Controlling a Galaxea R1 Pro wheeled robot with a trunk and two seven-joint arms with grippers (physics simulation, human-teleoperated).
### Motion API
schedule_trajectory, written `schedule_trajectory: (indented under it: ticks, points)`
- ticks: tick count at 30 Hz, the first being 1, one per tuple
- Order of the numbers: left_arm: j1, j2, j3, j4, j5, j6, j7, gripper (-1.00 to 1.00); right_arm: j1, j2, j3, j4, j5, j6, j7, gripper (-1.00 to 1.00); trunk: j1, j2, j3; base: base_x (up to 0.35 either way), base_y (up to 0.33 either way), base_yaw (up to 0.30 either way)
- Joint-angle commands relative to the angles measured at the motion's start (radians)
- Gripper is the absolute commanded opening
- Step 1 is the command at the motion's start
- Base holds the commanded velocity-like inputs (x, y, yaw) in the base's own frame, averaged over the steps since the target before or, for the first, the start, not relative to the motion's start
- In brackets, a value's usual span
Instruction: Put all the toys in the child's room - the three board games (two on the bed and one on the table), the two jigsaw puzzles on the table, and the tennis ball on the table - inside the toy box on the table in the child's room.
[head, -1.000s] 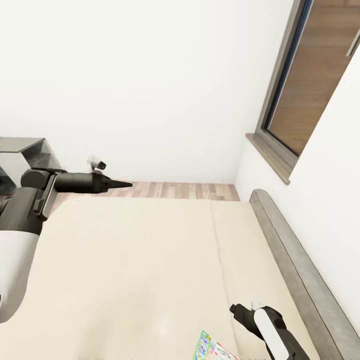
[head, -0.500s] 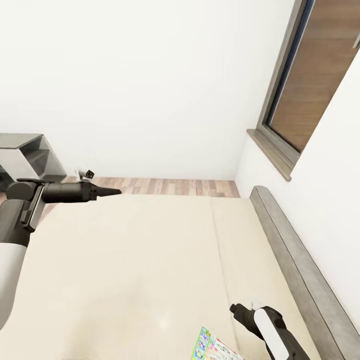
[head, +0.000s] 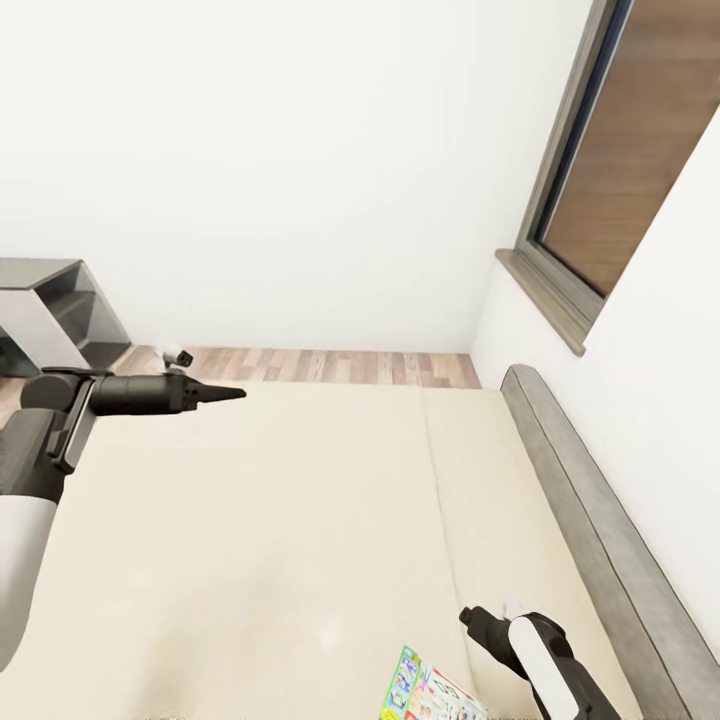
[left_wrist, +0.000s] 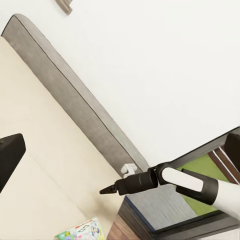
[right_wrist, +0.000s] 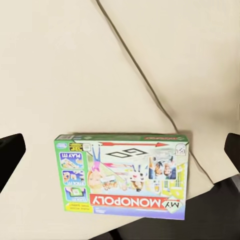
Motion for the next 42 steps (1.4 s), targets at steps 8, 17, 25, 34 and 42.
schedule_trajectory:
  ticks: [8, 17, 25, 34, 42]
  points:
    - [0.004, 0.002, 0.000, -0.001, 0.000, 0.008, -0.004, 1.00, -0.001, -0.001, 0.002, -0.002, -0.011, 0.002, -0.009, 1.00, 0.001, -0.002, -0.015, 0.000, 0.000, 0.000]
    - [0.012, 0.000, 0.000, -0.001, -0.001, 0.006, -0.004, 1.00, -0.001, -0.001, 0.002, -0.002, -0.011, 0.002, -0.009, 1.00, 0.001, -0.002, -0.030, 0.000, 0.000, 0.000]
    - [0.015, 0.001, 0.001, -0.001, -0.001, 0.006, -0.004, 1.00, -0.001, -0.001, 0.002, -0.002, -0.011, 0.001, -0.009, 1.00, 0.001, -0.002, -0.043, 0.000, 0.000, 0.000]
    - [0.015, 0.000, 0.001, -0.001, -0.001, 0.006, -0.004, 1.00, -0.001, -0.003, 0.002, -0.003, -0.011, 0.002, -0.009, 1.00, 0.001, -0.002, -0.058, 0.000, 0.000, 0.000]
    - [0.015, 0.001, 0.002, -0.001, -0.001, 0.006, -0.004, 1.00, -0.001, -0.005, 0.002, -0.002, -0.011, 0.002, -0.009, 1.00, 0.001, -0.002, -0.071, 0.000, 0.000, 0.000]
